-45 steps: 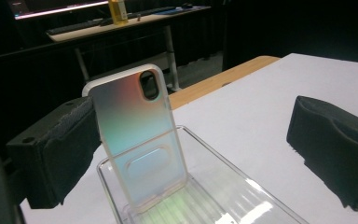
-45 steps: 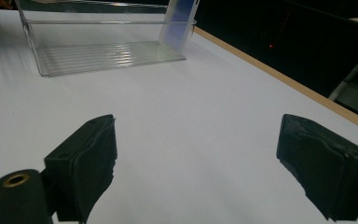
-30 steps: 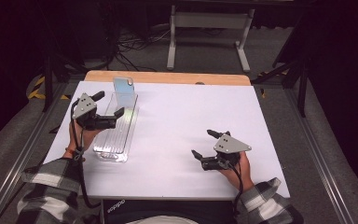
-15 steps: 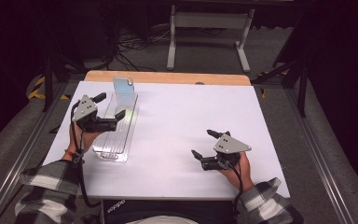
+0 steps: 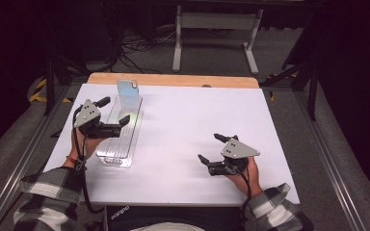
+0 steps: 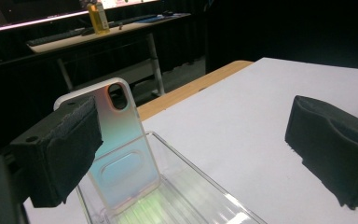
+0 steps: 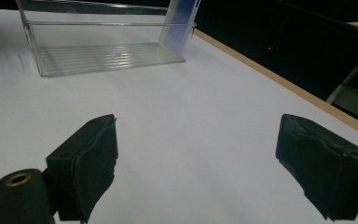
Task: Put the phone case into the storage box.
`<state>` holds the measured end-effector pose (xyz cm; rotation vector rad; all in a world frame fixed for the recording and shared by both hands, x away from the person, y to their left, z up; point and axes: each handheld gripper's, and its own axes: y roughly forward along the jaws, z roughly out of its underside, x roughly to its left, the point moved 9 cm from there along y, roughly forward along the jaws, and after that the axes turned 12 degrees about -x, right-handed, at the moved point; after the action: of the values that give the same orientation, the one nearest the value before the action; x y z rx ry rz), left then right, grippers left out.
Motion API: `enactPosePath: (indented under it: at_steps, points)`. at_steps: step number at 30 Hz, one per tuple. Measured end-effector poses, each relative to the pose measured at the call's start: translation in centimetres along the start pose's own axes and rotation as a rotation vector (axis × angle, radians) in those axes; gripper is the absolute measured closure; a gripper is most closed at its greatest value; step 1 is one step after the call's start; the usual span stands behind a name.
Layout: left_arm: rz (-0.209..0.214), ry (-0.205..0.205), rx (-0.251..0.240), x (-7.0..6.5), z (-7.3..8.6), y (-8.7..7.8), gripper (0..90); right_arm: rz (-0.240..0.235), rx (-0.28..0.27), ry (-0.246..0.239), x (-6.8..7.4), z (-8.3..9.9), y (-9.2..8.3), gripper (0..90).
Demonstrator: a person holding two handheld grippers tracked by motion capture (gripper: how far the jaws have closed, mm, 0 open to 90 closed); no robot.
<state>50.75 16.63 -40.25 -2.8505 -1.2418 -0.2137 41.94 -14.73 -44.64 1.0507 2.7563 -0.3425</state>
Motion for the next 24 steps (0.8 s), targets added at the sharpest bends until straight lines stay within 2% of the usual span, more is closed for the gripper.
enactPosePath:
  at_steps: [24]
  points:
    - [0.034,0.021,-0.017,-1.6,-0.9,-0.8,4.6,-0.002,-0.002,0.002,0.1,0.0,0.0,12.3]
